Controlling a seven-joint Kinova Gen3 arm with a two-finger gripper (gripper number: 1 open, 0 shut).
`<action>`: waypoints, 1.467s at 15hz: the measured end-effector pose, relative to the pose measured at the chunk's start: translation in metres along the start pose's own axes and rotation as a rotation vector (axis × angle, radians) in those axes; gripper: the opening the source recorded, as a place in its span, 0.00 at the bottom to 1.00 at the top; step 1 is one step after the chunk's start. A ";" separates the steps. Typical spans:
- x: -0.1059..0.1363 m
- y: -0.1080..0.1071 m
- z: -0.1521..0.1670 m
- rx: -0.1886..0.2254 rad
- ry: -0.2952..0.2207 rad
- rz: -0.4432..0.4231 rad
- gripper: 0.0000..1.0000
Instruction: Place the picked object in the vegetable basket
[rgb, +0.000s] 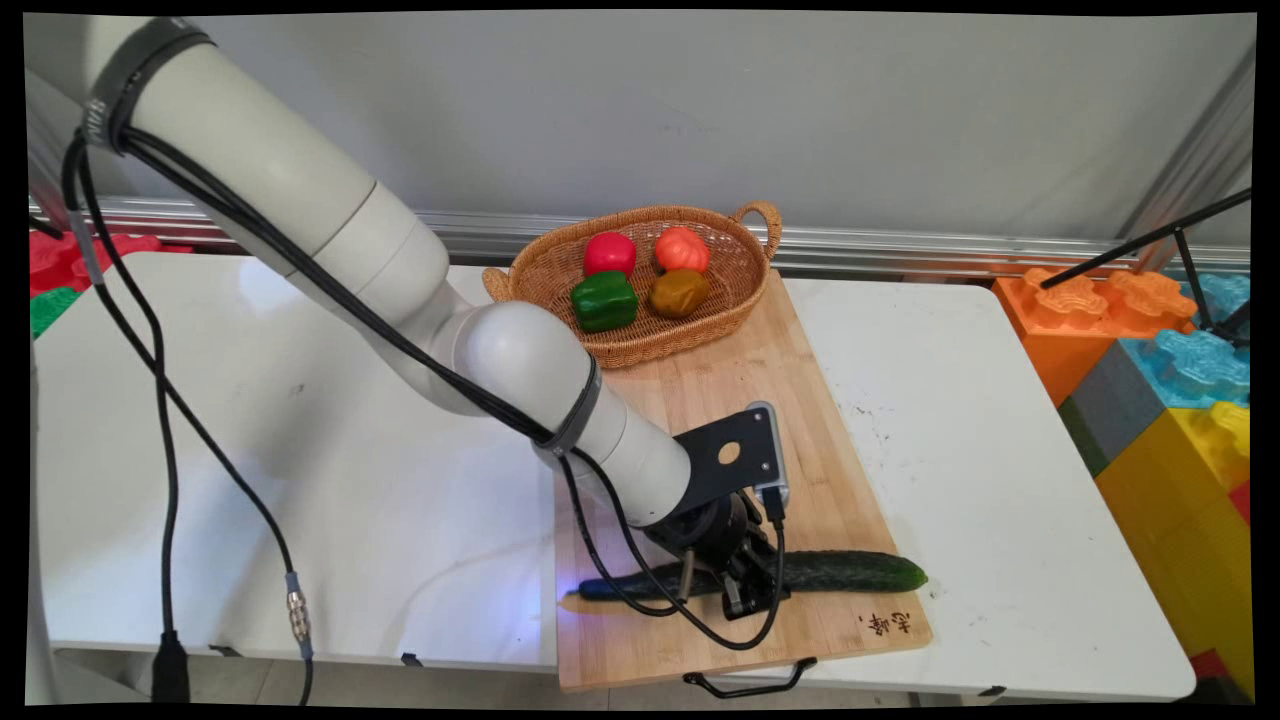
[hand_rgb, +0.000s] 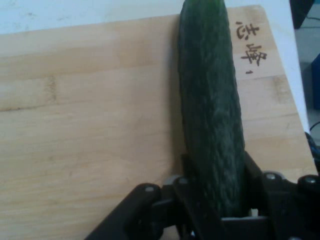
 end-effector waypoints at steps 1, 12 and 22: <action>0.001 0.000 -0.002 -0.004 0.001 -0.007 0.00; 0.053 -0.004 -0.073 -0.018 0.058 0.033 0.00; 0.090 -0.113 -0.140 0.195 0.104 0.077 0.00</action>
